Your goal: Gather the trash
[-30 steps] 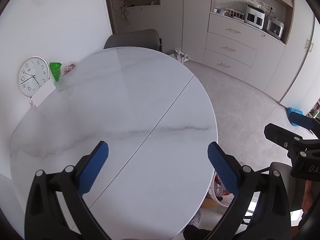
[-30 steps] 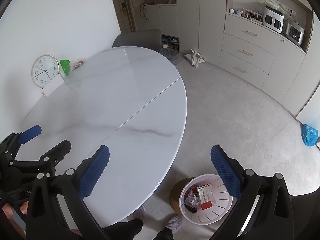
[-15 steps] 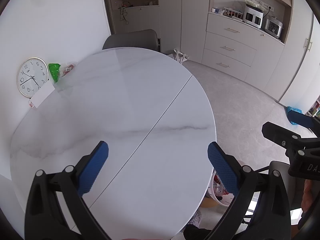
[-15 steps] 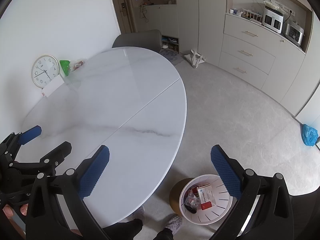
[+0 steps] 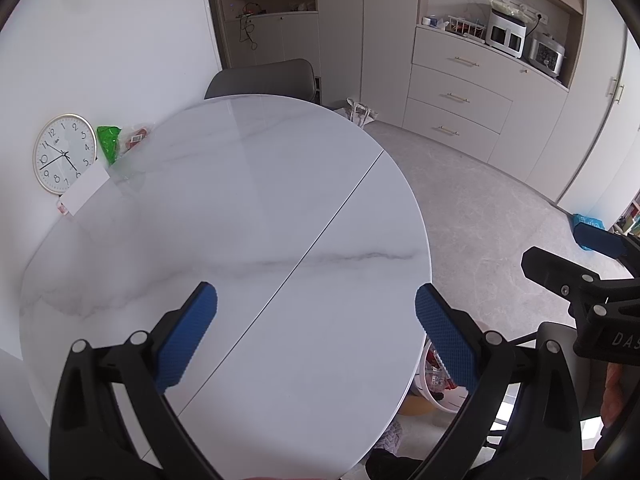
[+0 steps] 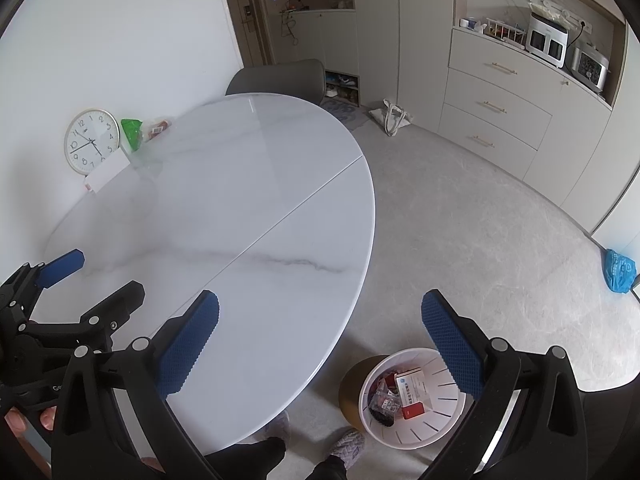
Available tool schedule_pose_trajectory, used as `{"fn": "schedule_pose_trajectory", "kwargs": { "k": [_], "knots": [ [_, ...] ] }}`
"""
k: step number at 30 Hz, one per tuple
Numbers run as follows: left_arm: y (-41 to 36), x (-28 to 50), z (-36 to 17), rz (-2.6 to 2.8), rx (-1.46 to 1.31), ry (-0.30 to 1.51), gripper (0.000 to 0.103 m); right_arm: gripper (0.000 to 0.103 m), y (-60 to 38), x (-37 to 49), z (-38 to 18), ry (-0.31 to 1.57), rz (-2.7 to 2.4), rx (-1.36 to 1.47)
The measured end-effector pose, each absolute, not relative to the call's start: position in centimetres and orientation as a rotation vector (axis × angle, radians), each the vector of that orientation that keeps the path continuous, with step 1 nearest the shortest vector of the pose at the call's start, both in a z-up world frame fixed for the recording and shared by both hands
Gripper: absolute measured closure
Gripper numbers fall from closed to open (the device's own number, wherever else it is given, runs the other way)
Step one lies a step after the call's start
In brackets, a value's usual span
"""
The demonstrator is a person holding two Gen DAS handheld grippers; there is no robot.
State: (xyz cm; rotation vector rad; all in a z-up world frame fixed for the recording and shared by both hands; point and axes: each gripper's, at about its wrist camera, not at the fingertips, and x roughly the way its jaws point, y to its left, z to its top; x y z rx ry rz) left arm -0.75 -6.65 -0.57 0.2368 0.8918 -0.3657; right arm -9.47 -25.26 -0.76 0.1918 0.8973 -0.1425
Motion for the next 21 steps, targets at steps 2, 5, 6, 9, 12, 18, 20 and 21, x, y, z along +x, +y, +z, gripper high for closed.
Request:
{"fn": "schedule_pose_trajectory", "kwargs": {
  "k": [2, 5, 6, 9, 12, 18, 20, 21],
  "knots": [
    [-6.67, -0.87, -0.57, -0.364, 0.236, 0.892, 0.008, 0.002, -25.24, -9.5, -0.74, 0.895, -0.141, 0.192],
    [-6.66, -0.93, -0.56, -0.364, 0.237, 0.893, 0.008, 0.002, -25.08, -9.55, -0.74, 0.893, -0.136, 0.187],
    [-6.63, -0.89, -0.57, -0.364, 0.236, 0.893, 0.008, 0.002, -24.93, -9.63, -0.78, 0.892, -0.134, 0.185],
    [-6.58, -0.92, -0.57, -0.364, 0.236, 0.892, 0.008, 0.002, -24.74, -9.73, -0.81, 0.891, -0.132, 0.184],
    [-6.6, -0.96, -0.57, -0.363, 0.236, 0.893, 0.008, 0.002, -24.66, -9.78, -0.82, 0.891, -0.132, 0.184],
    [-6.13, -0.87, -0.65, -0.36, 0.217, 0.896, 0.008, 0.002, -24.55, -9.78, -0.78, 0.888, -0.133, 0.185],
    [-5.85, -0.84, -0.69, -0.358, 0.2, 0.9, 0.008, 0.002, -24.53, -9.83, -0.8, 0.888, -0.132, 0.186],
    [-5.77, -0.85, -0.67, -0.36, 0.194, 0.901, 0.008, 0.002, -24.48, -9.87, -0.82, 0.889, -0.13, 0.186]
  ]
}}
